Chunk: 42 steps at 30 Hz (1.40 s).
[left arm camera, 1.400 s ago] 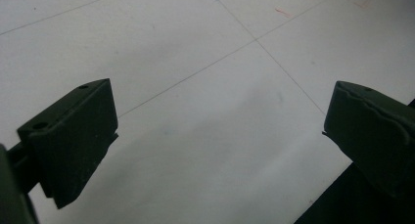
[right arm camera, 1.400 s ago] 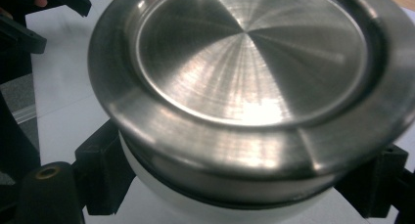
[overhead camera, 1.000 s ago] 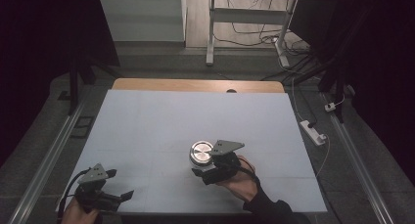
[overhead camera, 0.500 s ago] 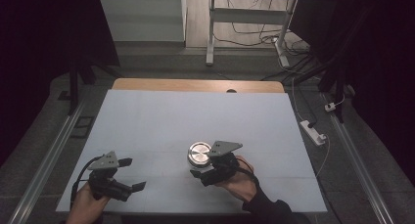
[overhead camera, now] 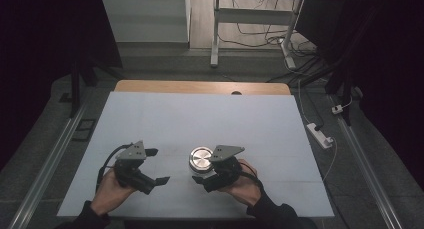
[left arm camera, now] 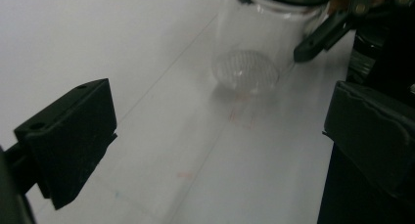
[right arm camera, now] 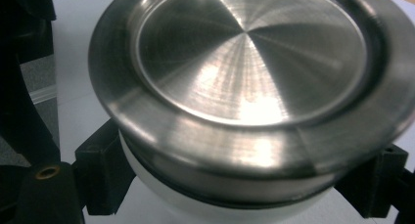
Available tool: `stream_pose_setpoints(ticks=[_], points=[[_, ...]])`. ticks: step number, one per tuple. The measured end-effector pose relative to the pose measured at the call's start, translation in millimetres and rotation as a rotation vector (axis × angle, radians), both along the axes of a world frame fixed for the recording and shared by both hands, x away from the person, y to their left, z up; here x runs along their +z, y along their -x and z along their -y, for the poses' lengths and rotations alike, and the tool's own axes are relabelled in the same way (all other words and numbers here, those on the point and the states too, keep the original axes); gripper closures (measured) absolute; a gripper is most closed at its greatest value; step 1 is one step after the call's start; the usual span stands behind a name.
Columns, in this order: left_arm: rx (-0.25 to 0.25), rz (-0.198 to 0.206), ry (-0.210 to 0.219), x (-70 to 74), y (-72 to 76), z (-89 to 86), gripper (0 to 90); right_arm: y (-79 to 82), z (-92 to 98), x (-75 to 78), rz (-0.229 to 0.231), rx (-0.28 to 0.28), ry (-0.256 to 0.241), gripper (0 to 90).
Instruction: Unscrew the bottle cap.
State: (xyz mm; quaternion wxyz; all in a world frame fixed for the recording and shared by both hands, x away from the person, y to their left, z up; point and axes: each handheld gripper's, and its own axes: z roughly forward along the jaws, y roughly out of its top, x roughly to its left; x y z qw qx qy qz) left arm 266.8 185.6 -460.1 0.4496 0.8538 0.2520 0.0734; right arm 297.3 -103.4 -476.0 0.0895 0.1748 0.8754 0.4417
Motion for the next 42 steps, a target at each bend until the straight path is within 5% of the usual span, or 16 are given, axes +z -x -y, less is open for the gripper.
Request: stream_pose_setpoints(ticks=[5,20,29,36,42], points=[[-0.102,0.044,-0.005,8.6,-10.7,16.2,0.0,0.1,0.0,0.1,-0.003,0.017,0.002,15.1],[-0.415,0.074,-0.012,19.8,-44.9,56.1,5.6,2.5,-4.1,-0.4,-0.004,0.099,0.014,15.1],[-0.406,0.085,-0.019,19.3,-44.5,71.9,13.3,1.6,-4.4,-0.6,-0.002,0.084,0.022,15.1],[-0.429,0.091,0.015,18.8,-45.7,69.1,18.7,1.4,-3.9,0.5,-0.007,0.103,0.010,15.1],[-0.281,0.124,0.008,18.9,-34.4,73.8,20.6,-2.0,-2.9,-0.1,-0.015,0.058,0.009,15.1]])
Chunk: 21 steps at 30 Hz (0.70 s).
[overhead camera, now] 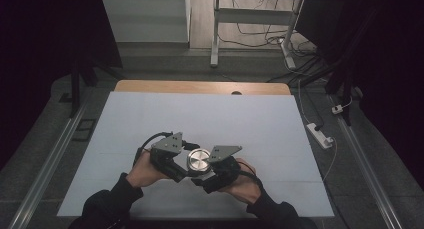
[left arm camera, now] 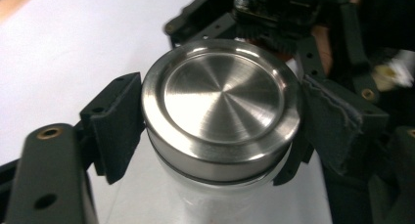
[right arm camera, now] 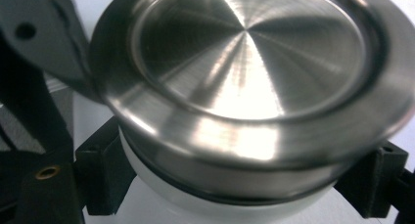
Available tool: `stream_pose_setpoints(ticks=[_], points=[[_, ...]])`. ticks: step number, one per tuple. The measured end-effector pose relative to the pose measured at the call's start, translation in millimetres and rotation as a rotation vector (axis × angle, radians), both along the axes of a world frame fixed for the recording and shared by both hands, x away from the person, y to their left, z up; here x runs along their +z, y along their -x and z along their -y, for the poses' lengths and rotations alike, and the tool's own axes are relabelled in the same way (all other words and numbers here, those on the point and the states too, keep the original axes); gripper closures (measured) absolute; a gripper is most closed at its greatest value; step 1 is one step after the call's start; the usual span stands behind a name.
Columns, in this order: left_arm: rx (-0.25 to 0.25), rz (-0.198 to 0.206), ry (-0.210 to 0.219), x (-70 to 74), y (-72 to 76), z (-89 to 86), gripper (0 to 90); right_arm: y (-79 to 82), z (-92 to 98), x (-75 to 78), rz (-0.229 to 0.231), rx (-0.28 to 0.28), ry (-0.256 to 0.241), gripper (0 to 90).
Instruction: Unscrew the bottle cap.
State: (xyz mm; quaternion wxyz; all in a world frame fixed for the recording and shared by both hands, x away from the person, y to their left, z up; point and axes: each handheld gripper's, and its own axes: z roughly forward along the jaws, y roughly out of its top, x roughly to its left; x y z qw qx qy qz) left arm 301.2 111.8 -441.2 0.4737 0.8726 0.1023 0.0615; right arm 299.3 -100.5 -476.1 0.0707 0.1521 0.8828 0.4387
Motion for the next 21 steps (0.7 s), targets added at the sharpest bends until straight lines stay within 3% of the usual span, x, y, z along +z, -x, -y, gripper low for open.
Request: stream_pose_setpoints(ticks=[5,7,10,11,13,16,21], points=[[0.168,0.006,-0.003,-0.5,10.9,11.6,20.6,-1.2,0.6,0.1,0.017,-0.076,0.013,15.2],[0.188,0.005,0.001,0.2,11.5,13.8,20.5,-1.5,0.8,0.2,0.025,-0.103,0.014,15.1],[0.119,-0.071,0.065,5.6,2.9,5.9,14.6,-1.1,2.2,1.6,0.029,-0.098,0.004,15.1],[0.104,-0.077,0.078,8.2,-0.4,1.4,10.5,-1.1,2.5,2.5,0.028,-0.086,-0.002,15.1],[0.020,-0.090,0.093,11.8,-5.8,-7.6,9.0,-0.7,2.8,4.0,0.028,-0.050,-0.013,15.1],[-0.115,-0.075,0.054,14.2,-9.5,-13.9,8.9,1.3,1.5,4.4,0.012,0.021,-0.020,15.1],[-0.213,-0.033,-0.038,11.6,-6.5,-7.1,9.9,7.1,-3.8,4.5,-0.009,0.113,-0.028,15.2]])
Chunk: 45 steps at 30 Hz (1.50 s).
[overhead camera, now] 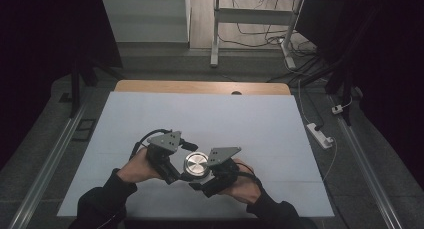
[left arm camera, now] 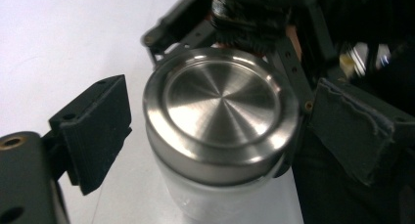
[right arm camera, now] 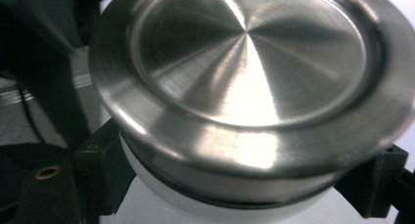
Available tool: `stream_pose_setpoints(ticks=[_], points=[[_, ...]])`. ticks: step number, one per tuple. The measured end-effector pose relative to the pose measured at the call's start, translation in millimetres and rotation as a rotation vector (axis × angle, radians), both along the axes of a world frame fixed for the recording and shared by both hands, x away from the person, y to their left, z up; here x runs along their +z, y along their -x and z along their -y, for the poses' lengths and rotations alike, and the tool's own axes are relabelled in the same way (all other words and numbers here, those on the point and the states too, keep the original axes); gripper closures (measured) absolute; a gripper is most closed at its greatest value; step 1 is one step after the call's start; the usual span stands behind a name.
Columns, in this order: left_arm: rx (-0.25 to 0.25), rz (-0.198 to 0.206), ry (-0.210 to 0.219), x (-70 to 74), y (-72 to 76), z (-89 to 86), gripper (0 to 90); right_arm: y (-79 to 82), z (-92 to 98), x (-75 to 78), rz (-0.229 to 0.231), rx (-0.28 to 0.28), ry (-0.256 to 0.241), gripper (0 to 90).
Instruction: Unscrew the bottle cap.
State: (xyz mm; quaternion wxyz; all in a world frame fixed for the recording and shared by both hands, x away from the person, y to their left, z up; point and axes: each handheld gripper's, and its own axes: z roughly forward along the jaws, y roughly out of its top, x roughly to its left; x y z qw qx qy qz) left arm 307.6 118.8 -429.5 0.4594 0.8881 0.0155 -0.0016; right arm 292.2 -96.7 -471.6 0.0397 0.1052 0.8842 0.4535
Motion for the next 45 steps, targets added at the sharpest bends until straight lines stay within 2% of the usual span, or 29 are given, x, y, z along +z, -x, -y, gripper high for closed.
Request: stream_pose_setpoints(ticks=[2,4,7,8,9,10,11,12,13,15,16,17,19,20,21,22,24,25,26,27,28,31,32,34,37,40,42,43,45], points=[[-0.030,0.003,-0.007,-2.3,1.0,2.1,14.6,2.1,-1.2,0.4,-0.001,0.025,0.001,15.1],[-0.032,0.003,0.003,-4.2,1.3,2.6,18.1,2.9,-1.8,0.7,0.008,0.045,0.002,15.1],[0.031,0.019,0.014,-5.1,2.6,3.8,18.6,1.5,-0.8,1.3,0.016,0.018,0.013,15.1],[0.031,0.019,0.014,-5.1,2.6,3.8,18.7,0.4,-0.4,1.7,0.018,-0.006,0.012,15.1],[0.110,0.020,0.029,-6.1,3.4,7.1,18.7,-0.9,0.4,1.9,0.015,-0.031,0.009,15.1],[0.148,0.021,0.034,-6.6,4.1,9.3,18.8,-2.2,1.0,2.1,0.011,-0.059,0.008,15.1],[0.148,0.021,0.034,-6.6,4.1,9.3,18.8,-3.9,2.1,2.3,0.016,-0.083,0.010,15.1],[0.233,0.028,0.039,-7.1,6.6,14.8,18.8,-4.8,2.9,2.4,0.015,-0.111,0.008,15.1],[0.277,0.035,0.035,-7.2,7.8,18.1,18.8,-5.9,3.8,2.3,0.021,-0.138,0.010,15.1],[0.338,0.045,0.035,-7.5,10.3,24.4,18.6,-7.6,4.9,2.1,0.032,-0.190,0.015,15.2],[0.342,0.041,0.038,-7.0,9.6,25.1,18.4,-8.0,5.7,1.9,0.035,-0.205,0.015,15.1],[0.323,0.013,0.063,-6.3,7.6,23.9,17.2,-8.1,6.2,1.8,0.031,-0.212,0.006,15.1],[0.273,-0.055,0.121,-3.0,0.6,15.3,7.8,-7.9,7.6,3.1,0.028,-0.204,-0.004,15.1],[0.263,-0.071,0.152,-1.1,-1.6,8.9,6.8,-7.6,8.0,3.9,0.026,-0.192,-0.007,15.2],[0.222,-0.091,0.164,0.4,-4.4,2.5,7.2,-7.2,8.1,4.6,0.024,-0.178,-0.011,15.1],[0.222,-0.091,0.164,0.4,-4.4,2.5,7.2,-7.2,8.1,4.6,0.024,-0.178,-0.011,15.1],[0.126,-0.068,0.142,3.0,-4.8,-9.3,7.5,-5.5,6.3,5.4,0.004,-0.105,-0.013,15.1],[0.094,-0.058,0.121,3.2,-4.3,-10.3,7.9,-4.5,5.3,5.4,-0.003,-0.078,-0.012,15.1],[0.094,-0.058,0.121,3.2,-4.3,-10.3,8.1,-4.5,5.3,5.4,-0.003,-0.078,-0.012,15.1],[0.042,-0.037,0.073,2.5,-2.3,-8.0,8.8,-1.2,1.7,5.2,-0.017,-0.034,-0.008,15.1],[0.015,-0.027,0.050,1.8,-0.6,-5.5,9.6,0.2,0.3,5.1,-0.013,-0.009,-0.002,15.1],[-0.029,-0.002,-0.001,-1.0,3.9,2.1,13.5,4.1,-3.4,5.0,-0.011,0.036,0.008,15.1],[-0.029,0.010,0.002,-1.6,5.2,3.1,18.6,4.7,-3.9,4.9,-0.004,0.044,0.013,15.1],[-0.016,0.013,0.008,-2.0,5.5,3.5,19.1,4.8,-4.4,4.9,0.005,0.044,0.017,15.1],[0.124,0.006,0.038,-4.1,5.1,8.1,19.5,1.3,-1.5,5.6,0.004,-0.034,0.010,15.1],[0.284,0.012,0.035,-5.2,8.3,19.3,19.5,-4.6,2.2,4.7,0.003,-0.127,0.008,15.1],[0.367,0.019,0.031,-7.0,10.5,26.9,19.3,-7.8,4.3,3.3,0.017,-0.178,0.015,15.2],[0.380,0.011,0.042,-8.1,10.0,28.6,19.0,-8.5,4.9,2.8,0.024,-0.201,0.023,15.1],[0.338,-0.051,0.079,-8.1,4.7,26.7,10.8,-9.1,6.3,2.0,0.025,-0.218,0.018,15.1]])
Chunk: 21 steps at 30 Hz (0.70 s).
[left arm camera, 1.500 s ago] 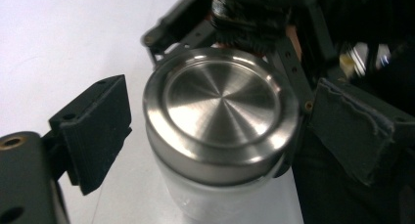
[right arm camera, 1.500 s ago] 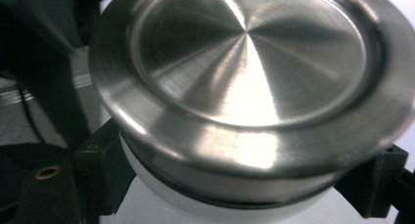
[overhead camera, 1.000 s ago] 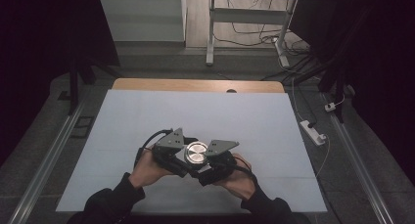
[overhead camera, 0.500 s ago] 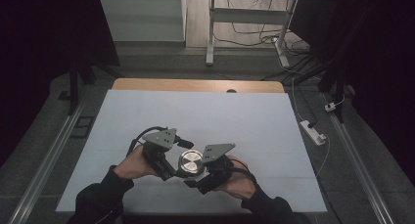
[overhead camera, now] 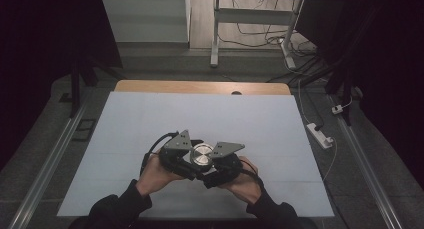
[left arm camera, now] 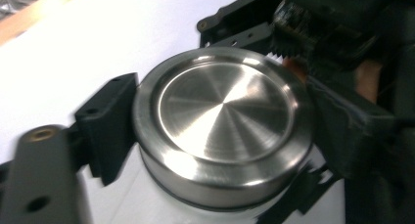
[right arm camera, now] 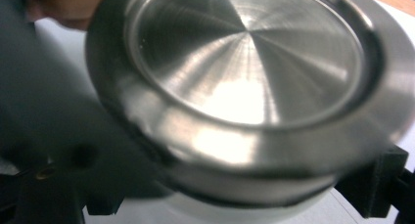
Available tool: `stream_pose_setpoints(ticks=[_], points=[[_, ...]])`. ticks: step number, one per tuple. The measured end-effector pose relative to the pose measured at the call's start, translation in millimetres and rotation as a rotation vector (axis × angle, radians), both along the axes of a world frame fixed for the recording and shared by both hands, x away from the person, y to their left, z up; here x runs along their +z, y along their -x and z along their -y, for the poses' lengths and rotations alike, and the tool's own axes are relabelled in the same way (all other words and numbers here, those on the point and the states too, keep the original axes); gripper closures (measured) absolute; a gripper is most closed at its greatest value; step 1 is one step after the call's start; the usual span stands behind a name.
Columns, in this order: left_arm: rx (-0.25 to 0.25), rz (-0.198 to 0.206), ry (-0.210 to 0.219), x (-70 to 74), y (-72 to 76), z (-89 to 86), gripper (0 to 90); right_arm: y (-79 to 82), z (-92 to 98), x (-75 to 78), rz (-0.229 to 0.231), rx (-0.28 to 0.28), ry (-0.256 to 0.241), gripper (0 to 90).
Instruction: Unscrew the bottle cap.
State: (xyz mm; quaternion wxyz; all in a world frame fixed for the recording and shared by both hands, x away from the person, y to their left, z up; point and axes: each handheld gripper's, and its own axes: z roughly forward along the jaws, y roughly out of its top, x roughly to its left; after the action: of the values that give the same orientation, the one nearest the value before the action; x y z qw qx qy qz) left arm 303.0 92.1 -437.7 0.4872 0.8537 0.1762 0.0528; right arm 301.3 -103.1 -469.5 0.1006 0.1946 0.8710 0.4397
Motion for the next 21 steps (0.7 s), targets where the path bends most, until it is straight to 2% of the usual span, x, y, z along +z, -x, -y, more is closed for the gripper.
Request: stream_pose_setpoints(ticks=[2,4,6,10,12,14,15,18,19,21], points=[[-0.019,-0.007,0.024,3.3,-3.9,-8.1,7.8,-0.2,1.2,0.5,-0.004,0.012,-0.011,15.1],[-0.064,-0.010,0.041,7.0,-6.1,-17.5,4.7,0.5,1.1,1.6,-0.001,0.032,-0.013,15.1],[-0.141,-0.009,0.038,9.7,-7.0,-24.1,5.6,0.9,0.2,2.1,-0.006,0.067,-0.018,15.1],[-0.277,0.031,-0.038,9.2,-3.7,-25.2,9.6,5.6,-4.4,1.7,-0.031,0.181,-0.017,15.1],[-0.315,0.039,-0.083,6.3,-1.6,-20.5,10.4,9.4,-7.9,1.4,-0.037,0.219,-0.013,15.1],[-0.321,0.063,-0.103,3.9,0.9,-17.0,14.2,11.5,-10.3,1.0,-0.027,0.245,0.000,15.1],[-0.322,0.061,-0.095,3.3,1.1,-16.5,16.8,11.6,-10.6,0.8,-0.018,0.252,0.009,15.1],[-0.267,0.061,-0.076,2.3,0.2,-15.5,19.1,10.1,-9.0,1.1,-0.013,0.227,0.005,15.1],[-0.267,0.061,-0.076,2.3,0.2,-15.5,19.2,10.0,-8.6,1.7,-0.019,0.203,-0.003,15.1],[-0.216,0.052,-0.064,1.6,-0.4,-13.5,19.3,9.5,-8.1,2.0,-0.022,0.184,-0.004,15.1]])
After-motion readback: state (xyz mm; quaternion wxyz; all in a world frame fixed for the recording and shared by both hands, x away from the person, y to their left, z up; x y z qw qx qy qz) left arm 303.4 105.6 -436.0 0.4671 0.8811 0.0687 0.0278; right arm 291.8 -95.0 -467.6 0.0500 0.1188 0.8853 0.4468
